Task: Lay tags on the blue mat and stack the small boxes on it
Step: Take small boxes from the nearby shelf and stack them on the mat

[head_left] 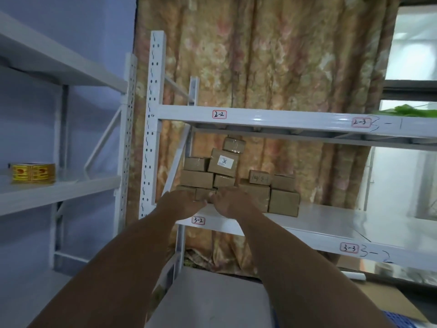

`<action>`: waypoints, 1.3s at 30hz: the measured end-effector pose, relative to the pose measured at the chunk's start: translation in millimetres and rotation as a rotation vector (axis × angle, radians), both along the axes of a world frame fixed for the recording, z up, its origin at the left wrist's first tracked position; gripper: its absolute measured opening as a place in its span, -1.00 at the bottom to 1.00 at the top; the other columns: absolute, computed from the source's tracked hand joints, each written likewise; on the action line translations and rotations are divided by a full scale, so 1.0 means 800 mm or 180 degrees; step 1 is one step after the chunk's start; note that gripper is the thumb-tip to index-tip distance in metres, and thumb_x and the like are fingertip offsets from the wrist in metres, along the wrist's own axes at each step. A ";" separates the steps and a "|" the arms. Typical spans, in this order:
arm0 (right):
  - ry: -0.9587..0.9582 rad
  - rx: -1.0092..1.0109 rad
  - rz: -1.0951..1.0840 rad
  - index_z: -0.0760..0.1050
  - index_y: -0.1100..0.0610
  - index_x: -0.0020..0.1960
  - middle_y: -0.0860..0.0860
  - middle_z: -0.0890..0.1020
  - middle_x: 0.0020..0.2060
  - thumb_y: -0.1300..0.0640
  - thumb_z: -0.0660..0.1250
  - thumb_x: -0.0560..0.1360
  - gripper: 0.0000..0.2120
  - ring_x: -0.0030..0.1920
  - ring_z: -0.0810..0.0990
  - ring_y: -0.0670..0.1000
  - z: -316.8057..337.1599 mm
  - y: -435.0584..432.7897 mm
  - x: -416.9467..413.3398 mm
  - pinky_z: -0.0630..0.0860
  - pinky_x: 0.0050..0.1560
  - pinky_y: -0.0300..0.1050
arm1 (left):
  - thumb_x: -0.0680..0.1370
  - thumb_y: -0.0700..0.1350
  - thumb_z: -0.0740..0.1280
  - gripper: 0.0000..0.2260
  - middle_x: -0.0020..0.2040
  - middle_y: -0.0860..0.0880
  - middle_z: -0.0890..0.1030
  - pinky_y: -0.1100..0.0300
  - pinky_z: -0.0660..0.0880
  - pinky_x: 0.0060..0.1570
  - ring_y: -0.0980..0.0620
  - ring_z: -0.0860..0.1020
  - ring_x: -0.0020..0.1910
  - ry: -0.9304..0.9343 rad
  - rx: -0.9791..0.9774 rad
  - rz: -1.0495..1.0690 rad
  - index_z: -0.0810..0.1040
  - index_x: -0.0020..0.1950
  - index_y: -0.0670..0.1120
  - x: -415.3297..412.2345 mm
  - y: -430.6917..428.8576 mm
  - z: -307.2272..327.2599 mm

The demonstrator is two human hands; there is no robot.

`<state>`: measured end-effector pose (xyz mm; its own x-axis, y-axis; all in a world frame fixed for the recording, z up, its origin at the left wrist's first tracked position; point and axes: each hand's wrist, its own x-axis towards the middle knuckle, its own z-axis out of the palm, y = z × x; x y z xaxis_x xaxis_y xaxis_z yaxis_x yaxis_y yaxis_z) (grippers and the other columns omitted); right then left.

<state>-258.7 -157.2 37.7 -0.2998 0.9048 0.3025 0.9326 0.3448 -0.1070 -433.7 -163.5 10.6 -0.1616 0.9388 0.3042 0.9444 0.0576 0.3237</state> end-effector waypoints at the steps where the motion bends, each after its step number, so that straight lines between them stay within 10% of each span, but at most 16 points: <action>1: 0.0085 0.0029 -0.0046 0.36 0.05 0.49 0.13 0.34 0.52 -0.19 -0.06 0.68 -0.48 0.49 0.32 0.22 0.001 0.006 -0.001 0.28 0.42 0.13 | 0.34 0.59 0.01 -0.21 0.41 0.00 0.52 -0.08 0.40 0.35 -0.10 0.48 0.36 0.0012 0.0021 -0.0029 0.50 0.38 0.18 -0.003 0.006 0.003; 8: 0.0802 0.0354 -0.0519 0.49 0.06 0.27 0.12 0.63 0.16 -0.17 -0.02 0.60 -0.52 0.04 0.59 0.18 0.026 0.068 -0.011 0.53 0.06 0.04 | 0.45 0.47 0.12 -0.35 0.32 -0.02 0.58 0.00 0.45 0.28 -0.10 0.52 0.29 -0.0276 0.0363 -0.0273 0.56 0.33 0.09 -0.010 0.055 0.036; 27: 0.2954 0.0172 -0.0603 0.24 0.19 0.54 0.16 0.38 0.48 -0.07 0.00 0.71 -0.50 0.44 0.37 0.21 0.122 0.221 0.015 0.32 0.37 0.02 | 0.69 0.12 0.02 -0.53 0.08 -0.16 0.64 -0.01 0.54 0.13 -0.15 0.59 0.02 -0.1244 0.1054 -0.0936 0.62 0.15 -0.13 0.048 0.258 0.163; 35: 0.3354 0.0579 -0.0172 0.46 0.18 0.41 0.17 0.55 0.33 0.08 0.09 0.70 -0.63 0.32 0.50 0.20 0.120 0.250 0.003 0.42 0.23 -0.09 | 0.68 -0.01 0.17 -0.69 0.13 -0.19 0.64 -0.04 0.09 0.53 -0.19 0.47 0.29 -0.0939 0.1523 -0.0878 0.68 0.16 -0.07 0.056 0.296 0.148; 39: 0.3418 0.0926 -0.0275 0.55 0.13 0.33 0.09 0.63 0.21 0.12 0.19 0.68 -0.71 0.19 0.57 0.13 0.117 0.240 0.016 0.48 0.14 -0.10 | 0.63 -0.03 0.30 -0.78 0.31 -0.21 0.55 -0.01 0.33 0.37 -0.28 0.34 0.43 -0.1246 0.1794 -0.0986 0.70 0.16 -0.05 0.057 0.285 0.151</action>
